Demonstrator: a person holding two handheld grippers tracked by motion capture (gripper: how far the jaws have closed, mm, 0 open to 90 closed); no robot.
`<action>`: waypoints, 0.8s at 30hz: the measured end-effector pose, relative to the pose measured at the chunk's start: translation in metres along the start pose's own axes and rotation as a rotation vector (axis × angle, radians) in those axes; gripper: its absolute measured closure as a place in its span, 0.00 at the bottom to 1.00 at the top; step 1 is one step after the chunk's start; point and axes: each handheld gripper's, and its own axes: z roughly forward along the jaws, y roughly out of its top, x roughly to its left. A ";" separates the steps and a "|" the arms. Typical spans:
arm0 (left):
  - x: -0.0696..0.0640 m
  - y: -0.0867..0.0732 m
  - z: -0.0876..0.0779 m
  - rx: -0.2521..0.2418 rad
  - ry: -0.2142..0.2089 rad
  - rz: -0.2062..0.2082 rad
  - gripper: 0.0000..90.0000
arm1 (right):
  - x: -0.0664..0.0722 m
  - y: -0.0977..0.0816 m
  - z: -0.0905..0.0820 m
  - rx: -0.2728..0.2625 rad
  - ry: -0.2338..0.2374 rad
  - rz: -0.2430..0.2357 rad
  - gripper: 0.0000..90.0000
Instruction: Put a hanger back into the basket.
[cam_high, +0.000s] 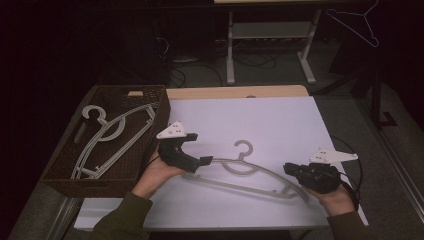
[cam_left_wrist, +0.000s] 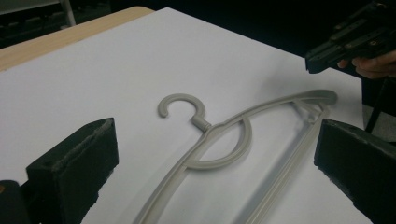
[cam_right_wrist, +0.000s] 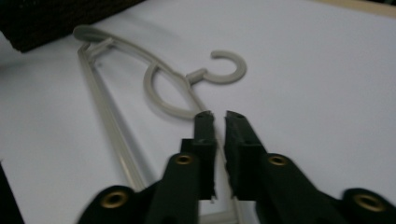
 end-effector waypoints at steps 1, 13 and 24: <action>0.001 -0.002 0.001 0.002 -0.006 -0.004 0.00 | 0.000 -0.002 0.001 0.011 -0.002 0.002 0.99; 0.003 -0.016 0.007 0.036 -0.021 -0.023 0.00 | -0.008 -0.020 0.010 0.159 -0.003 0.041 1.00; 0.004 -0.017 0.006 0.035 -0.018 -0.031 0.00 | -0.008 -0.025 0.016 0.273 -0.038 0.046 1.00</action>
